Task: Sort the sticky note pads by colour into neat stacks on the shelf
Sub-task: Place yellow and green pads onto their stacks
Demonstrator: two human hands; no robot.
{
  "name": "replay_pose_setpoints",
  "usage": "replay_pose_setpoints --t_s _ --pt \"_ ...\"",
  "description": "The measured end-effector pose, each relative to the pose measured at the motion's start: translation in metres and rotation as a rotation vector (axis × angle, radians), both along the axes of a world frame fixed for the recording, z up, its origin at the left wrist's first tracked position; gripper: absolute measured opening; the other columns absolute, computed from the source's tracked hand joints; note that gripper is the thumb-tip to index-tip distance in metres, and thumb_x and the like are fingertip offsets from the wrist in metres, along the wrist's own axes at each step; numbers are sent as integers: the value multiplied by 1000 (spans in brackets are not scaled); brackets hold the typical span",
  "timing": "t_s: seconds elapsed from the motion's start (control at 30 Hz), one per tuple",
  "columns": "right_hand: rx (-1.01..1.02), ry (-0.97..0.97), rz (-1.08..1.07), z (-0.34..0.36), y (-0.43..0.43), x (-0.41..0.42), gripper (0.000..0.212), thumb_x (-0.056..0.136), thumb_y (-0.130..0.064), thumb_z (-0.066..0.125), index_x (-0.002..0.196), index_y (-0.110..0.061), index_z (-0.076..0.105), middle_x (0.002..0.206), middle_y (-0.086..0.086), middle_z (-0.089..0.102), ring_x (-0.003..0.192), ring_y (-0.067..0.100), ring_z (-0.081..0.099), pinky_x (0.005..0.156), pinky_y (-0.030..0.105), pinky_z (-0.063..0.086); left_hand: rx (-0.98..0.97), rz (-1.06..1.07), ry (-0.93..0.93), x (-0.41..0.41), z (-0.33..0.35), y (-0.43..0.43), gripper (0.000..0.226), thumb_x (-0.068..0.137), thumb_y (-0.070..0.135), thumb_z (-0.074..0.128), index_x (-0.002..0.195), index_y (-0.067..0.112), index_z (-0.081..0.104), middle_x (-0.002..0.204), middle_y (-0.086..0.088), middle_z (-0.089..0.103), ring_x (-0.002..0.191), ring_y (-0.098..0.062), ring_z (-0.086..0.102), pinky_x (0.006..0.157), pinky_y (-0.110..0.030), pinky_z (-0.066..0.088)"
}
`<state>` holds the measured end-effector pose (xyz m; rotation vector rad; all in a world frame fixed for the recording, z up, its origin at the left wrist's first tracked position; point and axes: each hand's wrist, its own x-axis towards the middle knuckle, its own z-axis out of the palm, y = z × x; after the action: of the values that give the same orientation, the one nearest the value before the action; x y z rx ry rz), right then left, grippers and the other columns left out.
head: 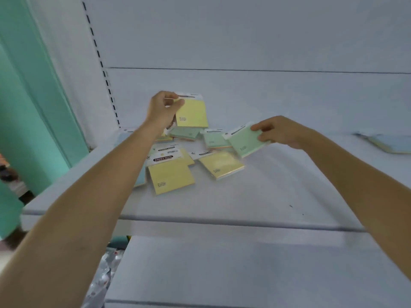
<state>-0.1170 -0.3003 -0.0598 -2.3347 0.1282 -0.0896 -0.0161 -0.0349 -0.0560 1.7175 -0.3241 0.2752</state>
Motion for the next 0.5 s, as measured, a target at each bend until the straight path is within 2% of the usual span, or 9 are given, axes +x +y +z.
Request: replay_pose_setpoints --t_s 0.03,0.1,0.13,0.23,0.27,0.37,0.43,0.5 --pt "38 -7 -37 0 -10 -11 40 86 6 50 124 -3 55 123 17 56 100 20 51 86 29 50 -15 -37 46 -2 0 -16 7 88 11 57 91 17 54 75 5 51 59 -11 49 50 -20 43" --pt "66 -37 -98 -1 -33 -32 41 87 7 47 127 0 51 130 20 52 101 20 51 78 23 53 -32 -131 143 -9 -1 -51 20 87 2 50 103 13 55 75 3 51 64 -11 50 58 -22 43" --pt "63 -51 -122 -3 -48 -43 42 87 7 46 128 1 50 131 21 52 101 20 51 75 21 53 -14 -176 177 -15 -1 -70 28 86 -1 46 109 12 56 75 2 51 64 -12 49 60 -23 42" --pt "-26 -78 -207 -4 -99 -76 44 86 4 49 129 -5 51 131 19 53 99 18 51 79 18 47 79 -300 194 -34 -1 -124 42 85 -8 42 122 7 53 76 1 52 63 -12 51 60 -19 45" --pt "-69 -87 -237 -4 -116 -87 44 86 2 49 129 -8 52 131 17 54 98 17 52 80 17 47 95 -338 186 -41 -1 -142 44 85 -9 41 124 9 52 77 0 53 63 -13 51 61 -19 45" --pt "-128 -110 -313 -5 -163 -122 46 86 -1 49 131 -10 50 132 13 53 94 16 51 83 26 42 109 -417 143 -62 -7 -199 44 85 -8 40 122 13 52 79 -4 56 66 -18 52 64 -25 43" --pt "-135 -131 -342 -8 -196 -145 47 87 0 47 133 -10 47 129 11 54 93 15 51 76 20 41 130 -419 115 -77 -14 -241 42 85 -6 40 123 7 54 81 -5 53 70 -21 49 64 -28 40" --pt "-158 -144 -373 -10 -231 -166 48 87 -1 47 134 -10 46 124 6 56 93 14 51 66 11 41 132 -410 100 -94 -20 -283 40 87 -4 40 123 5 55 81 1 49 70 -17 48 63 -26 40"
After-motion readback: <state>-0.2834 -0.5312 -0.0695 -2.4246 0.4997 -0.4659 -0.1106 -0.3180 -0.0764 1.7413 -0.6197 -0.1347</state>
